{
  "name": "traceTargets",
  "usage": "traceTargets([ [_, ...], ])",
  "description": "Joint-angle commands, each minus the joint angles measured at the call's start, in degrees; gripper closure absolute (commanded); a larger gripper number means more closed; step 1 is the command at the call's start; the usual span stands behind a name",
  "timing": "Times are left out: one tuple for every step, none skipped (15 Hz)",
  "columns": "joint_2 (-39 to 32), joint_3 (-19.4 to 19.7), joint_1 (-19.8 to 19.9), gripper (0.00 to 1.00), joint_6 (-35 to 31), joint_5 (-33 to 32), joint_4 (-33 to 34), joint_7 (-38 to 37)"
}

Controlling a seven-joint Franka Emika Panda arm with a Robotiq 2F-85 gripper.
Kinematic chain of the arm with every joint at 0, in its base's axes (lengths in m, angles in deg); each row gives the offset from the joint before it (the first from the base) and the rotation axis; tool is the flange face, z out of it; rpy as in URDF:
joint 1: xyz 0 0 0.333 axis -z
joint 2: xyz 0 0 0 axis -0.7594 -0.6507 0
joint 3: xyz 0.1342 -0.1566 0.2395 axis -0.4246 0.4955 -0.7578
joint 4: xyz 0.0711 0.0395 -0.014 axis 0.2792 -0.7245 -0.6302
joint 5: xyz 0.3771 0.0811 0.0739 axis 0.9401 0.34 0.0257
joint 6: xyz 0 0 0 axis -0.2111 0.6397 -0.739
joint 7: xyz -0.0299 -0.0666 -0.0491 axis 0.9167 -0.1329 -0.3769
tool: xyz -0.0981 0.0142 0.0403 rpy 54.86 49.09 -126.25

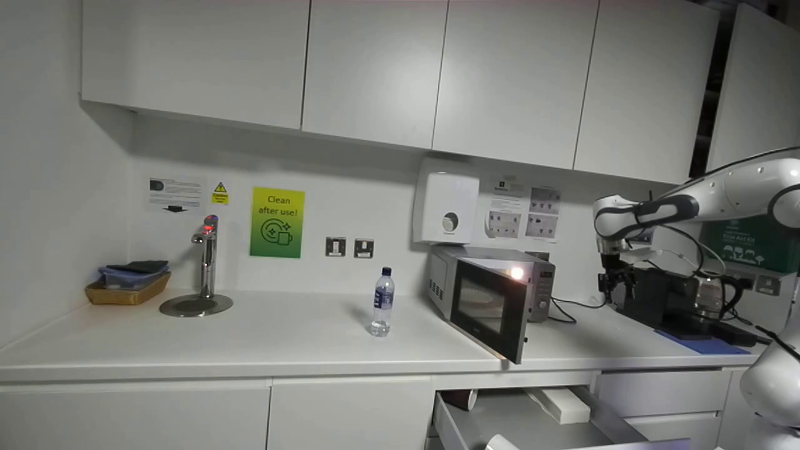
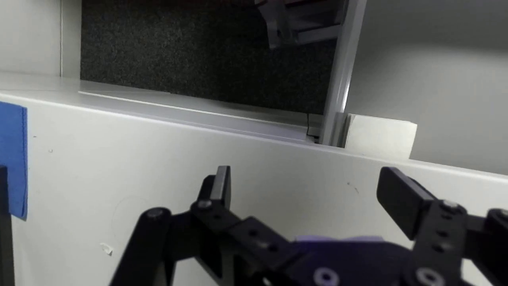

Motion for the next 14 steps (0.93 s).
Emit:
traceTargets([
  [0.32,-0.15,-0.34,0.0,-0.51,3.37,-0.81,-4.88],
  [0.37,-0.25,-0.43,0.0,-0.36,4.27,-0.97,-6.0],
  [0.46,-0.33,-0.47,0.0,-0.49,5.2,-1.18,-6.97],
  [0.56,-0.39,-0.52,0.0,-0.5,6.26,-1.34,-7.84],
  [0.66,-0.45,-0.54,0.0,-0.7,7.25,-1.56,-8.52],
  [0.98,-0.48,-0.61,0.0,-1.2,8.37,-2.01,-9.11],
  [1.07,-0.51,-0.63,0.0,-1.46,9.31,-2.24,-9.5],
  [1.16,-0.55,-0.68,0.0,-1.71,10.28,-2.51,-9.82],
  [1.22,-0.59,-0.68,0.0,-2.04,11.15,-2.76,-10.13],
  [1.31,-0.63,-0.7,0.0,-2.41,11.97,-3.03,-10.35],
  [1.37,-0.68,-0.7,0.0,-2.81,12.83,-3.23,-10.76],
  [1.49,-0.73,-0.73,0.0,-3.72,13.69,-3.59,-11.05],
  [1.58,-0.82,-0.72,0.0,-4.7,14.2,-3.93,-11.33],
  [1.7,-0.92,-0.72,0.0,-6.09,14.66,-4.43,-11.76],
])
